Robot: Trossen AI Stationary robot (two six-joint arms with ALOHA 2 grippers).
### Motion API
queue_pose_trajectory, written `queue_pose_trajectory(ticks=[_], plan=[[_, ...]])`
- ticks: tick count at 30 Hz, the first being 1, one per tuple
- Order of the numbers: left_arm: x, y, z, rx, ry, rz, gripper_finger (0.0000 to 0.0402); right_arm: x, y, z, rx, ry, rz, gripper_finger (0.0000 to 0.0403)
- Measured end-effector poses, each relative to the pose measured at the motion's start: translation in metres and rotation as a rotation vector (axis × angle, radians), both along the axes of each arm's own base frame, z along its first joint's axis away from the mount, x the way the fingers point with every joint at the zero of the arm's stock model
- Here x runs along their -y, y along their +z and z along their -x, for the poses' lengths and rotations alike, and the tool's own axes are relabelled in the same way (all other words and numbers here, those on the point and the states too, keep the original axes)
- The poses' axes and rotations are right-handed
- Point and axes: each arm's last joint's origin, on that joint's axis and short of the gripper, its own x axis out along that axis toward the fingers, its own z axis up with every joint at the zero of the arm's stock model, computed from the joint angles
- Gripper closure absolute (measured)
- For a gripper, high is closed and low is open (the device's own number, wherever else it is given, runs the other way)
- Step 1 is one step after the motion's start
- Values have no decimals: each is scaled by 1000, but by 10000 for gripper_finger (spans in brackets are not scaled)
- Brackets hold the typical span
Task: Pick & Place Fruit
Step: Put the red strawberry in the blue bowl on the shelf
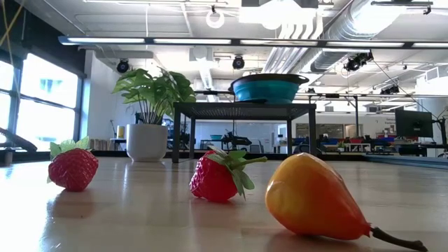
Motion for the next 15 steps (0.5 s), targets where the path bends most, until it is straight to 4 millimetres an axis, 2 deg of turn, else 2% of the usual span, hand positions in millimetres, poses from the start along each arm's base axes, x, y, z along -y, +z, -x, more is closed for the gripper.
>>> queue_pose_trajectory(ticks=[8,15], plan=[[13,-23,-17,15,29,-49,401,-7,-1,1,-14,89,-26,401],[3,-37,-8,-45,73,-92,401,-6,-2,0,-11,78,-16,401]])
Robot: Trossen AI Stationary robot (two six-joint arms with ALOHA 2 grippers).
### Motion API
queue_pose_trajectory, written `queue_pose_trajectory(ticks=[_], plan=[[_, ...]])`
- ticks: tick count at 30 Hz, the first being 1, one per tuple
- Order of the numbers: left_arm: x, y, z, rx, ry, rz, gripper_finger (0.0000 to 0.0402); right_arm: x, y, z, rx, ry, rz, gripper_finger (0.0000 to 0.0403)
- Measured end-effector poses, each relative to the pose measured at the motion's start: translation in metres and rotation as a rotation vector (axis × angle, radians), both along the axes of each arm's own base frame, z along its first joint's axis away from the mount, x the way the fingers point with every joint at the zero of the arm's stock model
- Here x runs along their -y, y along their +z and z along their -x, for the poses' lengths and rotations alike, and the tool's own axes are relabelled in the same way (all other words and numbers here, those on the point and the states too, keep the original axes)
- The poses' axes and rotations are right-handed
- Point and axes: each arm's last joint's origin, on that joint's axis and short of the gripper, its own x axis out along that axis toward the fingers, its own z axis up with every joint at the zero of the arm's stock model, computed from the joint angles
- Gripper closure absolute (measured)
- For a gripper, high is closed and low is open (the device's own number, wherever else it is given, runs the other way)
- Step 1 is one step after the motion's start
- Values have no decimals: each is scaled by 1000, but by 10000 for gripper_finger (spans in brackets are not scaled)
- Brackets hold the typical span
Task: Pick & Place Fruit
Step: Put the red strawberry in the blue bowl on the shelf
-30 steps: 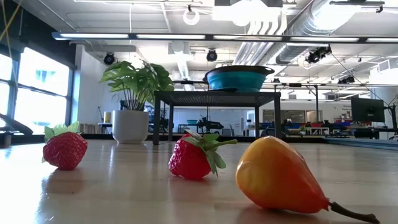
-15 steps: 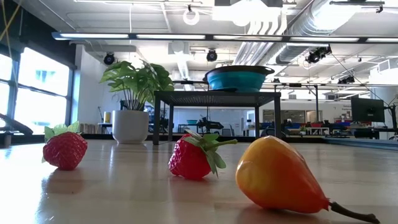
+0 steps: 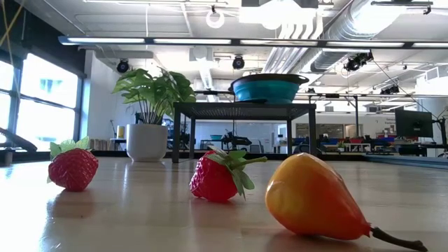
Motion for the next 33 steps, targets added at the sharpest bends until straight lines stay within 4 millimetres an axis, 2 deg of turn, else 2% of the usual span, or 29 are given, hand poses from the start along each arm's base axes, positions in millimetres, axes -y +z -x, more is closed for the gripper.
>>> queue_pose_trajectory(ticks=[6,13,17,21,27,33], plan=[[-16,-2,33,-18,-19,-8,401,6,-2,-7,48,-92,-17,401],[-55,-4,86,-13,-77,37,401,22,-5,-19,127,-223,-84,401],[-73,-9,117,23,-194,66,401,30,-9,-29,134,-313,-75,401],[-92,-15,139,78,-336,74,401,26,-25,-47,100,-306,-74,401],[-111,-18,163,147,-428,48,401,15,-50,-71,44,-279,-96,401],[-122,-5,175,177,-483,-17,401,7,-70,-87,-12,-281,-168,401]])
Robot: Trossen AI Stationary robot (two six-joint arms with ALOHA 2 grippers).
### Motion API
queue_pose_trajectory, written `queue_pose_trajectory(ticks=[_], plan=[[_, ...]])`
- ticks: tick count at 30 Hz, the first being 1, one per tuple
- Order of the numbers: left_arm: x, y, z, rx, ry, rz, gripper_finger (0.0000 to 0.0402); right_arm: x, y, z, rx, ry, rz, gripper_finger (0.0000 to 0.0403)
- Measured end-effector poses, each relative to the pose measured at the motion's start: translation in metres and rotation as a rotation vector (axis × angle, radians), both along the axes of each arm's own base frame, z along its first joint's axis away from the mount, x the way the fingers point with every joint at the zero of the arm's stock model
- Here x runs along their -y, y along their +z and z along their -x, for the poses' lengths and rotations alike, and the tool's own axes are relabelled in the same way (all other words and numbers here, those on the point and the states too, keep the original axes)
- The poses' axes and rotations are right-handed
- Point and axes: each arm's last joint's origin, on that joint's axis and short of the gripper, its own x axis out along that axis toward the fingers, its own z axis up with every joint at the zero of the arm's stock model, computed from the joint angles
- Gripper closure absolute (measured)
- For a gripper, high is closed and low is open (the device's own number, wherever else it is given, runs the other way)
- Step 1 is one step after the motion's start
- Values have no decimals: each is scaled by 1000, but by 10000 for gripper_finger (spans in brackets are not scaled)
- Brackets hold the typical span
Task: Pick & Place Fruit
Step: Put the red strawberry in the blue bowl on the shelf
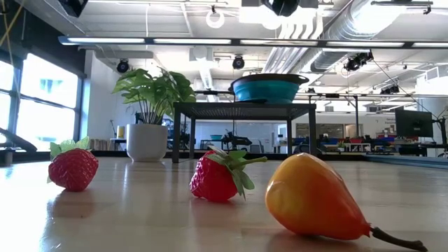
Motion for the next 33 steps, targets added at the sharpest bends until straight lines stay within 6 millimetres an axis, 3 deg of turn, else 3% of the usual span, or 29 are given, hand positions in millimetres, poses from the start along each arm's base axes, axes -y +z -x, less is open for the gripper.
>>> queue_pose_trajectory(ticks=[9,20,29,33], plan=[[-7,9,7,38,0,9,401,-24,-49,-17,-143,98,27,401],[-6,8,7,38,6,45,401,-34,-98,-32,-270,161,41,401],[-6,8,7,38,8,50,401,-40,-118,-34,-328,259,24,396],[-6,8,7,39,9,50,401,-47,-122,-33,-310,294,78,358]])
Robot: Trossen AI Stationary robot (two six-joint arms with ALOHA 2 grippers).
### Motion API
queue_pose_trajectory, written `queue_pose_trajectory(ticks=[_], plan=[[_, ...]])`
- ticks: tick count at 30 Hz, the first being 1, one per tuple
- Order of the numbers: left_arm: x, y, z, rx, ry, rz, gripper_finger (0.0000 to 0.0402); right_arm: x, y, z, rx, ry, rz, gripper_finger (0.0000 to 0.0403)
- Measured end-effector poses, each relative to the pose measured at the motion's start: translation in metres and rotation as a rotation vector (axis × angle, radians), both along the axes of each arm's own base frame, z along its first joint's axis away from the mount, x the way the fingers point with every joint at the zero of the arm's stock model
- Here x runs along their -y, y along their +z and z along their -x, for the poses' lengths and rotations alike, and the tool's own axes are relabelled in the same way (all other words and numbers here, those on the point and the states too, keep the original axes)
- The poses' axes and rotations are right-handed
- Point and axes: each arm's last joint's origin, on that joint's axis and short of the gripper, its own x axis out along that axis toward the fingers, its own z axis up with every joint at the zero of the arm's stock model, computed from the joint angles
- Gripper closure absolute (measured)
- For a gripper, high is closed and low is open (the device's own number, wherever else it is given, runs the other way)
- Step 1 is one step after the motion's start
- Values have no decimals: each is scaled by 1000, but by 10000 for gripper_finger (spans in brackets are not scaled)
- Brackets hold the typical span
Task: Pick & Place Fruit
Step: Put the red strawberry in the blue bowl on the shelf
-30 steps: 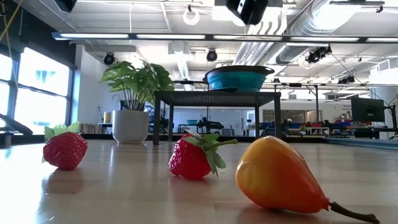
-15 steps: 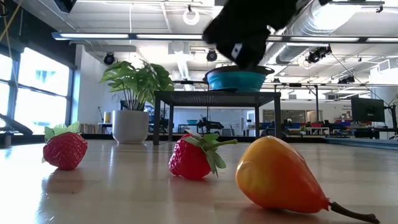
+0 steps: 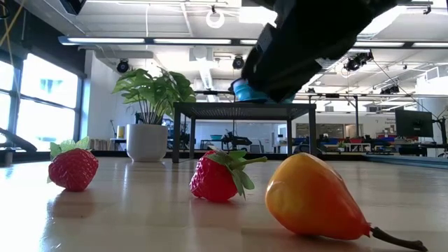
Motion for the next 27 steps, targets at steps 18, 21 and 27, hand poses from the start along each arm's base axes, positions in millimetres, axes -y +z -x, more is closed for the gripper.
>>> queue_pose_trajectory(ticks=[18,21,27], plan=[[0,0,0,2,16,7,401,-25,-34,4,47,-27,250,199],[0,0,0,1,18,6,401,-27,-41,2,46,-35,228,208],[0,0,0,2,20,7,401,-30,-45,4,27,-30,227,227]])
